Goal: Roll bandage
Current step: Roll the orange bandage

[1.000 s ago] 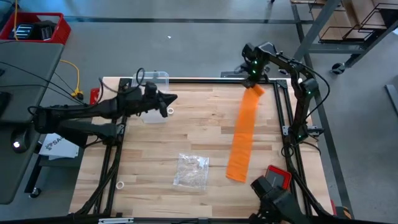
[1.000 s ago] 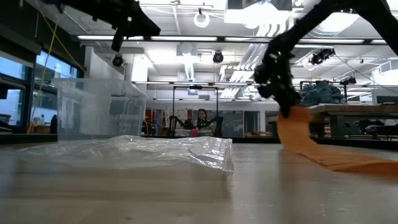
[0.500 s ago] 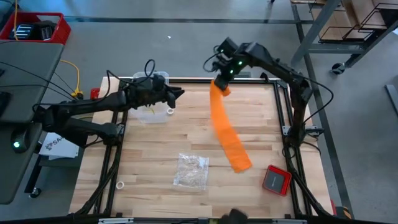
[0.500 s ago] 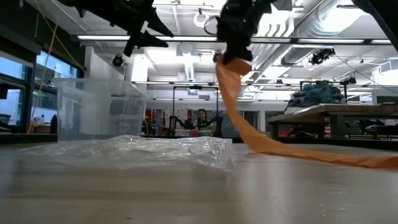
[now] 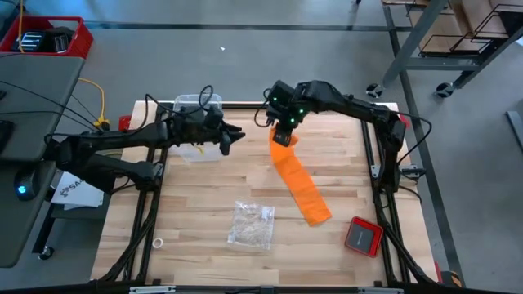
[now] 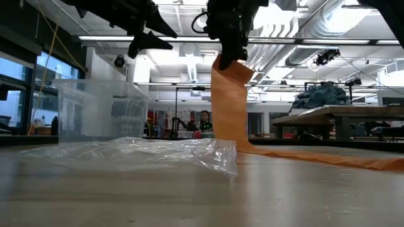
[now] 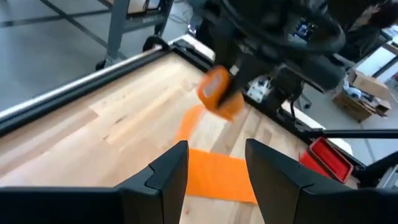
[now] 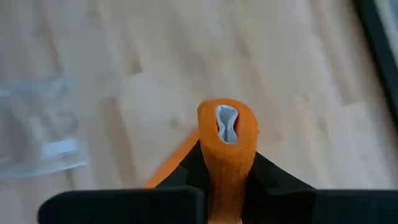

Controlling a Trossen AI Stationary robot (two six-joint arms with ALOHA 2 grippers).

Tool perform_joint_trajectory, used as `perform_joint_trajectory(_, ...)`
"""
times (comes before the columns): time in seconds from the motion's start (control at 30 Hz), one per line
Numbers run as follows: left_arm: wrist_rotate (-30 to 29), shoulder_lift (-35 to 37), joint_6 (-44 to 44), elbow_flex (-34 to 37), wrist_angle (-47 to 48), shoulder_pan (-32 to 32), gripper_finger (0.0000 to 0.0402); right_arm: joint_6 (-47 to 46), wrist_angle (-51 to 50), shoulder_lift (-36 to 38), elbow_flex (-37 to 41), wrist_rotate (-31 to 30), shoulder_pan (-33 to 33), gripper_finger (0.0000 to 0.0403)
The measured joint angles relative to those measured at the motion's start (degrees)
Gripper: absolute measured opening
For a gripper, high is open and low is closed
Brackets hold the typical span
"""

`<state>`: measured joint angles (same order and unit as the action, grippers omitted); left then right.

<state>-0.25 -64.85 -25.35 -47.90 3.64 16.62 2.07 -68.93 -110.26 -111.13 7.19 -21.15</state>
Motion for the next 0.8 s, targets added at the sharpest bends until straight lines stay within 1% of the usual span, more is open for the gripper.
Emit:
perform_joint_trajectory(0.13,0.21,-6.71,1.47,0.0,-1.97,-2.99,0.0157,-1.9,-1.05,0.02,-0.48,-0.92,-3.87,0.0031)
perform_joint_trajectory(0.23,0.2,-14.17,1.04,0.0,-8.17,-4.96,0.0157,-2.17,-2.35,0.02,-0.55,-0.95,-7.95,0.0031)
perform_joint_trajectory(0.3,0.16,-19.12,1.26,-0.25,-14.69,-6.18,0.0156,-2.16,-3.13,0.02,-0.55,-0.96,-10.48,0.0031)
perform_joint_trajectory(0.37,0.17,-24.34,2.01,-2.4,-18.78,-7.03,0.0148,-1.82,-3.35,0.02,-0.55,-0.38,-12.81,0.0031)
perform_joint_trajectory(0.47,1.54,-32.6,4.01,-8.3,-20.7,-8.3,0.0111,-1.8,-3.58,0.02,-0.55,0.82,-15.81,0.0031)
perform_joint_trajectory(0.6,3.62,-44.27,6.75,-19.19,-19.88,-10.69,0.0023,-1.73,-3.56,0.02,-0.55,2.29,-18.92,0.0031)
perform_joint_trajectory(0.63,3.67,-46.97,6.84,-22.02,-19.86,-11.35,0.0012,-1.67,-3.56,0.02,-0.55,2.29,-19.48,0.0031)
perform_joint_trajectory(0.7,3.72,-51.93,6.06,-27.32,-19.67,-12.58,0.0011,-1.65,-3.64,0.02,-0.55,2.35,-20.4,0.0031)
perform_joint_trajectory(0.8,4.03,-57.72,5.14,-34.2,-16.74,-14.48,0.0003,-1.35,-3.88,0.02,-0.55,2.35,-21.56,0.0031)
